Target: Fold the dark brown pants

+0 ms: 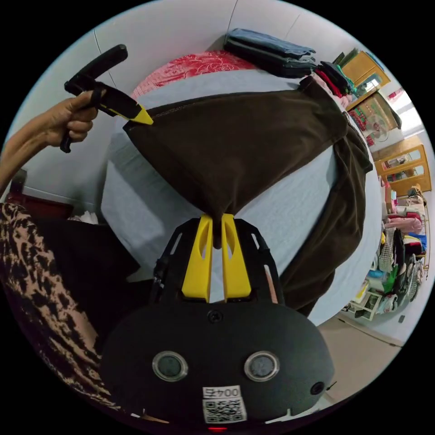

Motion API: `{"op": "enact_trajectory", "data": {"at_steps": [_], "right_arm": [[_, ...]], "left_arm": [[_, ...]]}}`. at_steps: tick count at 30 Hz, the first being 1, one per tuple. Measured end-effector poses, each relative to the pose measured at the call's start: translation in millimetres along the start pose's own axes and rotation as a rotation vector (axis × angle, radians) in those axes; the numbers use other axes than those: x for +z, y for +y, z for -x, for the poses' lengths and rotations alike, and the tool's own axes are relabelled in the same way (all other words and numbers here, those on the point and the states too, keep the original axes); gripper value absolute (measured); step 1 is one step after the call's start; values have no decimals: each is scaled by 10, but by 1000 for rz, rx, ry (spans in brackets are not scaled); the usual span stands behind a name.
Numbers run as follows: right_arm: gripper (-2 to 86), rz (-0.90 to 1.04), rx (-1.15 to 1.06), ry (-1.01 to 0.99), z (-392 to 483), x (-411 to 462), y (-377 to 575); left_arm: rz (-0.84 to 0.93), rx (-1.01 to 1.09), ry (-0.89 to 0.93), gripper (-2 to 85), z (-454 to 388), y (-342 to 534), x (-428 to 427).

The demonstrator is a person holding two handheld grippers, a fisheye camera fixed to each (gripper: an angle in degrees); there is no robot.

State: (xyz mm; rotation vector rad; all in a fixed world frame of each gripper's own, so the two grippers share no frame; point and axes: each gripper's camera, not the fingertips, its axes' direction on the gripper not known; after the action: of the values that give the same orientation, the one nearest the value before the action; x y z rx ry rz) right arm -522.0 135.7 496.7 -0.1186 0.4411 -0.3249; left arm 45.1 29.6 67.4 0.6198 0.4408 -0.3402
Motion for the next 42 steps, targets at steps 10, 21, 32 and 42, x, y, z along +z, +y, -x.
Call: {"op": "enact_trajectory", "data": {"at_steps": [10, 21, 32, 42], "right_arm": [[43, -24, 17, -145, 76, 123, 435], [77, -6, 78, -263, -347, 463, 968], [157, -31, 321, -274, -1712, 243, 2394], [151, -37, 740, -345, -3418, 587, 4136]], "left_arm": [[24, -2, -72, 33, 277, 567, 67], [58, -23, -219, 32, 719, 784, 511], [86, 76, -345, 45, 753, 1077, 514], [231, 340, -157, 69, -66, 478, 1927]]}}
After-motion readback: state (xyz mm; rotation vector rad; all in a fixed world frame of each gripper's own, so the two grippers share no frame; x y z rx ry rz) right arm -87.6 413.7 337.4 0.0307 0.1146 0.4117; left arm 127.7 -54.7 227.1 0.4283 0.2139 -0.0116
